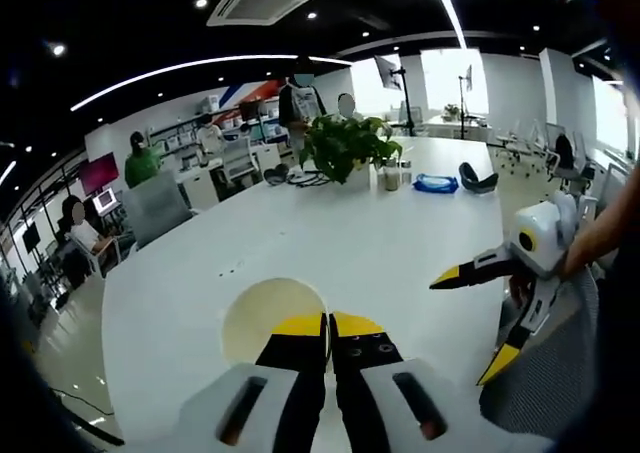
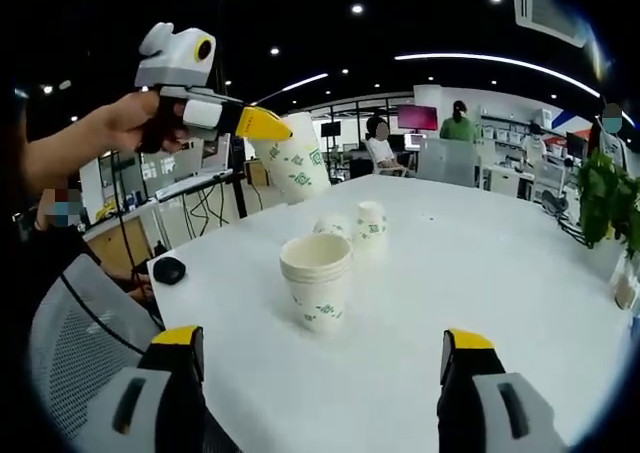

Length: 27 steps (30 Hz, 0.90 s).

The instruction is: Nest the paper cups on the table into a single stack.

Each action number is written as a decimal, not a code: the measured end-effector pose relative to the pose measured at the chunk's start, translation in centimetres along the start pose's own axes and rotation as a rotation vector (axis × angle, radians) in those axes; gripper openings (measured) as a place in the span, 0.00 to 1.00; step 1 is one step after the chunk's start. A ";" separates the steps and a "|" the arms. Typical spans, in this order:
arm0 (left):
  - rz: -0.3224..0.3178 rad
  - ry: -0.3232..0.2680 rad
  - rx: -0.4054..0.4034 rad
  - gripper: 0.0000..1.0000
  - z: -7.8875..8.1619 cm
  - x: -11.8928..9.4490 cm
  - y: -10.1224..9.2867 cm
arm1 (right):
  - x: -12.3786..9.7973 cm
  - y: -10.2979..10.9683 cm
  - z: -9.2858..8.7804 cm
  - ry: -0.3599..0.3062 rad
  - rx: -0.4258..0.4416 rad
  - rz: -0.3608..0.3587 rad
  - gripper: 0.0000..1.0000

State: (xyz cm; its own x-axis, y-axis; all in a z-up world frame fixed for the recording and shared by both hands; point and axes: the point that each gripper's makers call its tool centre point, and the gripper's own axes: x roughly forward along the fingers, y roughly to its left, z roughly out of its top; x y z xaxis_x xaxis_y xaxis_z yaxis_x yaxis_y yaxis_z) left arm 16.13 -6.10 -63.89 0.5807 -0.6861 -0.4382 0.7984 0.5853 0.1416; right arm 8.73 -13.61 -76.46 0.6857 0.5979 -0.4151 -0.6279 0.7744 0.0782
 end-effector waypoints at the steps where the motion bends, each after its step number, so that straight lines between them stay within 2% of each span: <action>1: -0.001 0.001 0.001 0.00 0.0 0.0 -0.1 | 0.0 0.0 0.0 0.000 0.000 0.000 1.00; 10: -0.049 0.026 0.021 0.00 -1.1 1.0 -1.4 | 0.0 0.0 0.0 0.001 -0.010 -0.002 1.00; 18: -0.091 0.062 0.028 0.00 -1.8 1.9 -3.0 | -0.3 -0.1 0.9 -0.041 -0.008 -0.013 0.99; 27: -0.125 0.097 0.043 0.00 -3.1 2.9 -3.8 | -0.3 -0.2 0.9 -0.037 -0.006 -0.016 1.00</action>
State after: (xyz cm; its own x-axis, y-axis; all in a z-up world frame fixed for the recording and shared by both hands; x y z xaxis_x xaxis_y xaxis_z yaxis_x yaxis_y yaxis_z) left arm 14.26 -8.99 -68.50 0.4603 -0.7061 -0.5381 0.8707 0.4775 0.1181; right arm 8.97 -13.71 -75.54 0.7088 0.5927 -0.3825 -0.6189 0.7827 0.0660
